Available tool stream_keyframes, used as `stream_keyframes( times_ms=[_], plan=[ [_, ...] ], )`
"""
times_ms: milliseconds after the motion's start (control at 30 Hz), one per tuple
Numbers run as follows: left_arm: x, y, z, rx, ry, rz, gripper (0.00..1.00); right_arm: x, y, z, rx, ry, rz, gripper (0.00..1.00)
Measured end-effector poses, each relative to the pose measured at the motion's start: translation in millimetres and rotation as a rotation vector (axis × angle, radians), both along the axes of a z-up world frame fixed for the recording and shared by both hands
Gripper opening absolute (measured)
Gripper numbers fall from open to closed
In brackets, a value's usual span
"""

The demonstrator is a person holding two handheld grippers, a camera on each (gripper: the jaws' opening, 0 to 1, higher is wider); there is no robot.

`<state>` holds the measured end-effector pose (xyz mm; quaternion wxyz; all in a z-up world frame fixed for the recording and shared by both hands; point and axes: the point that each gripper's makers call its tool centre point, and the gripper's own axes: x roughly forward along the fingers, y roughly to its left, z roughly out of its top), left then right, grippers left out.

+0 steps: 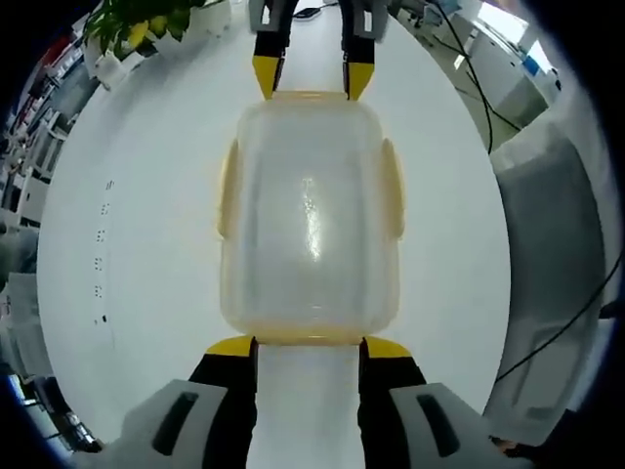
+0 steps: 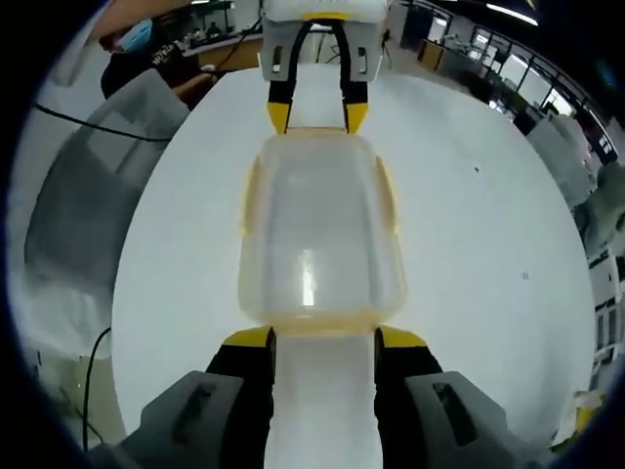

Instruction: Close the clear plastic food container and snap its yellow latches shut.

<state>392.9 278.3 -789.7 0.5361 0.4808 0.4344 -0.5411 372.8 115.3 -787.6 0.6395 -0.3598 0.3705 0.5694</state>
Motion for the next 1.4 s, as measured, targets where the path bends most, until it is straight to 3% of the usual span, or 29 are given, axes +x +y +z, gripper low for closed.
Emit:
stream_keyframes(
  times_ms=[233, 300, 367, 400, 533, 667, 733, 800, 867, 967, 1000, 1067, 1133, 1200, 1267, 1333, 1400],
  plan=[
    [-2.0, -0.6, -0.9, -0.006, -0.008, 0.004, 0.35, -0.9, -1.0, -0.5, 0.005, 0.011, -0.019, 0.37],
    [-3.1, -0.2, -5.1, -0.008, -0.018, -0.008, 0.37, -4.5, -4.9, -3.4, 0.007, 0.052, -0.060, 0.32],
    [-4.5, 1.5, -8.9, 0.015, -0.024, -0.018, 0.37, -5.6, -16.0, -15.1, -0.055, 0.051, -0.087, 0.25],
    [-3.4, 3.7, -9.7, 0.028, -0.032, -0.009, 0.37, -2.8, -25.4, -22.7, -0.107, 0.022, -0.083, 0.23],
    [-7.9, 14.0, -11.8, 0.030, 0.003, 0.117, 0.28, -2.6, -34.6, -32.1, -0.090, 0.075, -0.189, 0.32],
    [-3.6, 28.4, -8.1, -0.004, 0.006, 0.280, 0.39, 0.2, -41.3, -26.0, -0.062, 0.101, -0.255, 0.37],
    [7.3, 42.6, -3.5, 0.005, -0.024, 0.378, 0.41, 3.9, -47.2, -22.0, -0.063, 0.111, -0.322, 0.42],
    [17.6, 64.6, 7.5, 0.064, -0.077, 0.505, 0.41, 5.1, -60.4, -20.2, -0.115, 0.138, -0.403, 0.50],
    [23.5, 65.6, 19.8, -0.007, -0.080, 0.621, 0.43, 13.1, -68.7, -14.0, -0.121, 0.115, -0.453, 0.52],
    [14.9, 50.3, 39.2, -0.170, 0.046, 0.808, 0.46, 24.5, -68.9, 3.3, -0.035, 0.137, -0.579, 0.45],
    [6.1, 41.1, 47.7, -0.232, 0.151, 0.946, 0.46, 27.6, -64.1, 12.6, 0.036, 0.178, -0.645, 0.44],
    [-1.5, 19.8, 58.6, -0.370, 0.286, 1.031, 0.47, 29.7, -58.7, 22.7, 0.115, 0.233, -0.715, 0.44],
    [-5.9, -2.8, 69.8, -0.527, 0.431, 1.120, 0.52, 29.9, -53.0, 31.9, 0.194, 0.328, -0.828, 0.45],
    [-9.4, -13.1, 70.9, -0.586, 0.533, 1.239, 0.56, 25.3, -41.7, 39.2, 0.271, 0.425, -0.887, 0.44],
    [-3.1, -11.1, 62.9, -0.601, 0.523, 1.292, 0.53, 19.0, -23.7, 45.6, 0.360, 0.511, -0.917, 0.40],
    [-1.2, -4.5, 52.3, -0.565, 0.496, 1.325, 0.52, 13.9, -8.6, 46.9, 0.411, 0.598, -0.959, 0.39],
    [-7.4, -0.6, 42.4, -0.507, 0.486, 1.300, 0.45, 11.6, -1.7, 41.7, 0.413, 0.631, -0.978, 0.40]
  ],
)
